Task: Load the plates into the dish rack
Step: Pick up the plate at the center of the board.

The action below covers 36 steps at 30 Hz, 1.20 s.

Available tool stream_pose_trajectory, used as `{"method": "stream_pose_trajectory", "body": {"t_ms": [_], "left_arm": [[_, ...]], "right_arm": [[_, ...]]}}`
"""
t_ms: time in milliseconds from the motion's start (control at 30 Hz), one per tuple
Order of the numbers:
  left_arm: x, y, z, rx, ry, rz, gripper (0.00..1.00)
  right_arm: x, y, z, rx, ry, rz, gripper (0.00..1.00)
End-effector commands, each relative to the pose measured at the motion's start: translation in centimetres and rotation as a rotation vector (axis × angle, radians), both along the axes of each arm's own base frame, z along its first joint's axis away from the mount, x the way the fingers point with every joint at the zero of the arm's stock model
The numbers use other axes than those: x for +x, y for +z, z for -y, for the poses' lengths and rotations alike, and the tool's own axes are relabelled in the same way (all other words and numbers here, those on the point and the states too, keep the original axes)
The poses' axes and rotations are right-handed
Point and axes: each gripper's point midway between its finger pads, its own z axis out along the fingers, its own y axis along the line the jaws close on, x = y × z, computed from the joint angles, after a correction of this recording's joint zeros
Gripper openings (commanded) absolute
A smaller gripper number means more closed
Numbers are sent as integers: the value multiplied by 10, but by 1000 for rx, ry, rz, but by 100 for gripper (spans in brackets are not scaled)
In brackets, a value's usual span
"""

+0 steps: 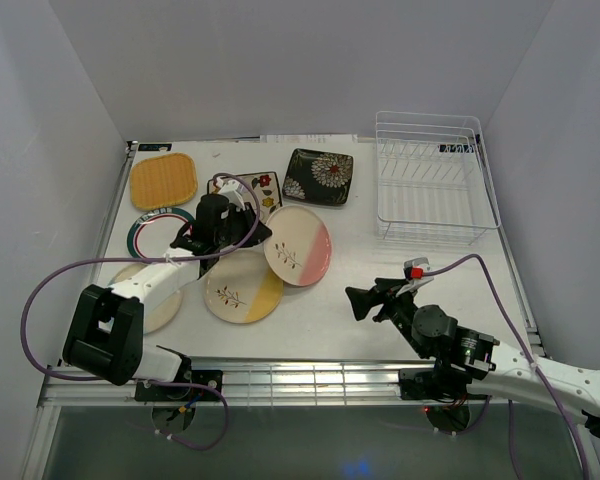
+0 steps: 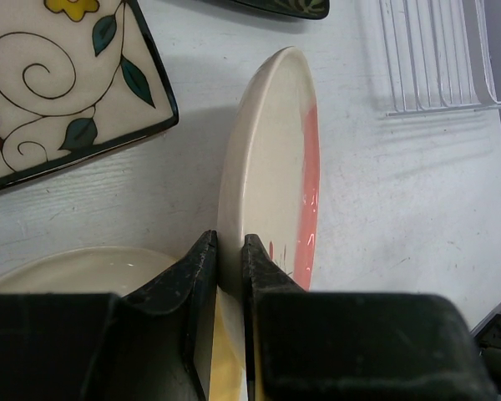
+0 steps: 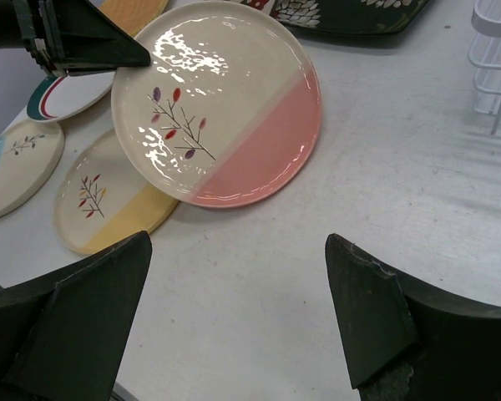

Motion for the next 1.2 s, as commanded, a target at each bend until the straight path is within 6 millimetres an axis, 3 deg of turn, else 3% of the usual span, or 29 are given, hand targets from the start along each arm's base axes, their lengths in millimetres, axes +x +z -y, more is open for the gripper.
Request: {"method": "stream_pose_trajectory", "body": {"t_ms": [0, 433, 800, 1100, 1167], "left_arm": [[21, 66, 10, -79, -3, 171, 0], [26, 74, 10, -23, -48, 236, 0], [33, 110, 15, -34, -60, 323, 0], [41, 117, 30, -25, -75, 316, 0], [44, 126, 34, -24, -73, 328, 0]], "right_arm": [[5, -1, 8, 11, -57, -4, 90], [8, -11, 14, -21, -95, -10, 90], [9, -14, 19, -27, -110, -8, 90], [10, -20, 23, -40, -131, -18, 90], [10, -20, 23, -38, -134, -17, 90]]}}
